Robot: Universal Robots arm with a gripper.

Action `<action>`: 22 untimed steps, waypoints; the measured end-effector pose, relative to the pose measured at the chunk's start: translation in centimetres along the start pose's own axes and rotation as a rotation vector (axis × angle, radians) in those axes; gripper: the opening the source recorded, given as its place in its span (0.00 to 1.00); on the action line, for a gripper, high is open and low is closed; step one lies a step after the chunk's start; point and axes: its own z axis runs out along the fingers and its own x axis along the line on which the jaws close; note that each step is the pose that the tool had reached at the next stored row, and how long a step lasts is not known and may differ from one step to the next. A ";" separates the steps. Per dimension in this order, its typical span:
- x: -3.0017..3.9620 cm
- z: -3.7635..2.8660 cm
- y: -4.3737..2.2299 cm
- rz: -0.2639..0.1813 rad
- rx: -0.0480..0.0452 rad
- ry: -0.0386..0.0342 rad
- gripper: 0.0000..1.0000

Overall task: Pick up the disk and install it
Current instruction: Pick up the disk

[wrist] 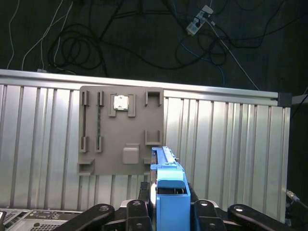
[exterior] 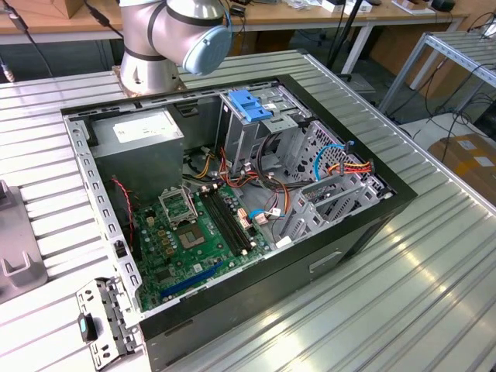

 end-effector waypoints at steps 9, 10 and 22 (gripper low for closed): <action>0.03 -0.02 -0.52 0.000 0.0000 0.0000 0.37; 0.04 -0.02 -0.56 0.000 0.0000 0.0001 0.37; 0.08 -0.05 -1.20 0.000 0.0000 0.0000 0.37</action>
